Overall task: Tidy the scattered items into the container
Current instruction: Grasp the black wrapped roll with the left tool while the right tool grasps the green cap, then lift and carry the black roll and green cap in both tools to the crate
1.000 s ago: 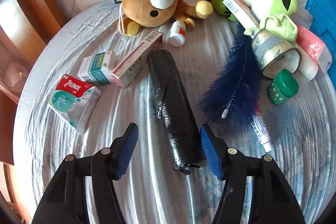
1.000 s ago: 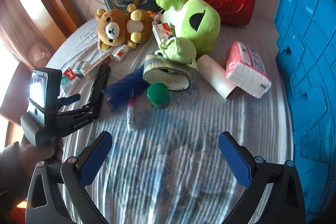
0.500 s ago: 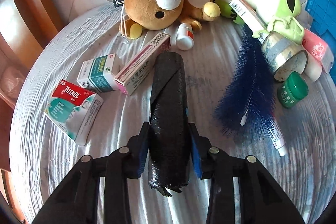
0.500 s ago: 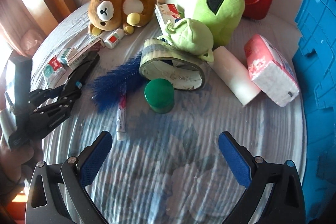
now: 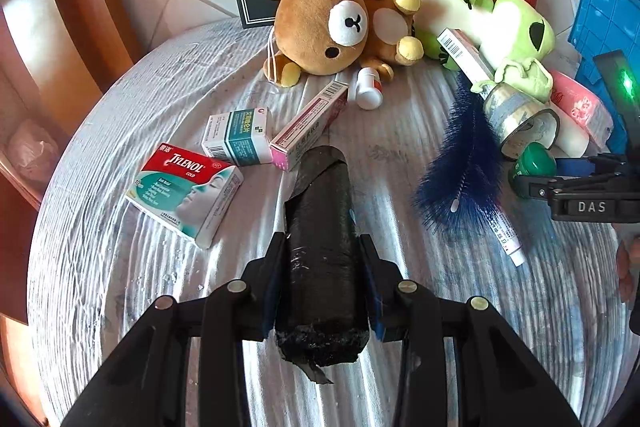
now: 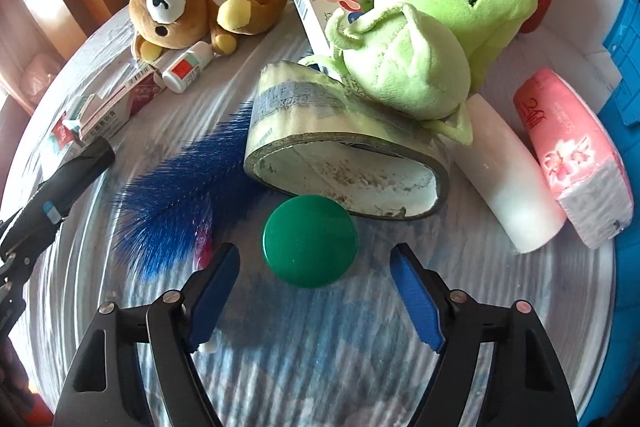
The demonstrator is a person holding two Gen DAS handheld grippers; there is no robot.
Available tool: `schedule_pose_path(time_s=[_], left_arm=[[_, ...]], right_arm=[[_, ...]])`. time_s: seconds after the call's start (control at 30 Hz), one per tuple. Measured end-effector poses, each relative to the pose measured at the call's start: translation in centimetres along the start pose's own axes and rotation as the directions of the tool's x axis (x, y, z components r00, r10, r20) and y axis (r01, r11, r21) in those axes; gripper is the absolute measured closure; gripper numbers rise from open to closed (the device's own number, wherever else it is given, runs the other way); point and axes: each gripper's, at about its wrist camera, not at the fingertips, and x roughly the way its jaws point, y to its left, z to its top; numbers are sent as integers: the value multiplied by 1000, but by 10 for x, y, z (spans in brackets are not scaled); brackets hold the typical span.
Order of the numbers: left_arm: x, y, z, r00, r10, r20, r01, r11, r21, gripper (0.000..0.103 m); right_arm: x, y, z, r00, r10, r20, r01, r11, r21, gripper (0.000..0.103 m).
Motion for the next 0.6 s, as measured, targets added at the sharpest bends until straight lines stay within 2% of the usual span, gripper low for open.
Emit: schedule_pose_path(time_s=[0.03, 0.1, 0.27, 0.6], left_arm=[[-1, 1, 0, 1000, 0, 1, 0, 1000, -1, 69], [-1, 1, 0, 1000, 0, 2, 0, 1000, -3, 69], [-8, 1, 2, 1000, -5, 13, 5, 1000, -8, 69], [-36, -5, 7, 999, -12, 51, 13, 1000, -16, 69]], right_arm=[[2, 1, 1, 1000, 3, -2, -3, 1000, -4, 37], [8, 4, 1, 1000, 7, -20, -7, 1000, -13, 63], [2, 4, -4, 1000, 14, -11, -14, 1000, -8, 63], [-46, 3, -16, 997, 68, 31, -68, 998, -9, 63]])
